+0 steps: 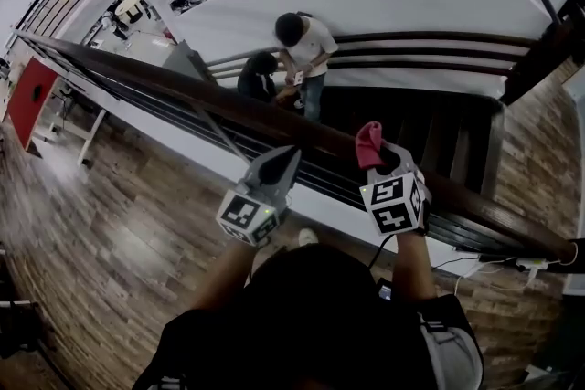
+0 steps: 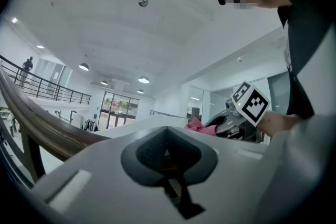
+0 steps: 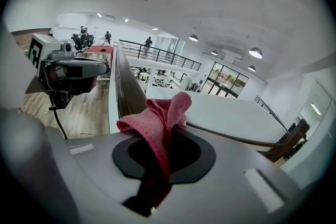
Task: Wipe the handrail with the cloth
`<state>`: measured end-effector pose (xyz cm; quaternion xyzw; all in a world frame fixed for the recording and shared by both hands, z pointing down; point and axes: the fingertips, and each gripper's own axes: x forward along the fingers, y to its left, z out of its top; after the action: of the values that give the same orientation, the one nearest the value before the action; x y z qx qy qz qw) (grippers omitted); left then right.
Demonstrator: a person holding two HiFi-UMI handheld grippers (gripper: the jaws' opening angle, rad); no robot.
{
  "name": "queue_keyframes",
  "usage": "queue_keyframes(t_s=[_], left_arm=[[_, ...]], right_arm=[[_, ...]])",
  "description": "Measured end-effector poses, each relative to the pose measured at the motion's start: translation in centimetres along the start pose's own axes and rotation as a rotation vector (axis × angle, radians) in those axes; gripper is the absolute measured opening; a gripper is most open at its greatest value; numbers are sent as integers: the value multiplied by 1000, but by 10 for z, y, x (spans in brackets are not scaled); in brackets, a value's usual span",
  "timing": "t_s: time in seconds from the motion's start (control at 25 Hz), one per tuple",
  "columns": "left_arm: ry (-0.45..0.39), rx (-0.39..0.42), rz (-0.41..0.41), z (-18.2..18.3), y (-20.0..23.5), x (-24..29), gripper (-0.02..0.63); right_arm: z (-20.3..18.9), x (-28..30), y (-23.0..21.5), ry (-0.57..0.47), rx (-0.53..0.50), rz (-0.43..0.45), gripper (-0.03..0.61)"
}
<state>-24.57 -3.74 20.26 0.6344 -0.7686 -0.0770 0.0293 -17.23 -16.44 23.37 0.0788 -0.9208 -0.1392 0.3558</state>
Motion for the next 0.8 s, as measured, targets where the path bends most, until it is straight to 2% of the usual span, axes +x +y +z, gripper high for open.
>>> queue_keyframes(t_s=[0.32,0.56,0.8], left_arm=[[-34,-9,-31,7,24,-5,-2],[6,2,-75,9,58,-14,-2],[-5,-12,-110,24,90,-26,-2]], right_arm=[[16,13,13,5,8,-25,49],[32,26,22,13,65,-103,49],[46,35,39,18,111,-168,49]])
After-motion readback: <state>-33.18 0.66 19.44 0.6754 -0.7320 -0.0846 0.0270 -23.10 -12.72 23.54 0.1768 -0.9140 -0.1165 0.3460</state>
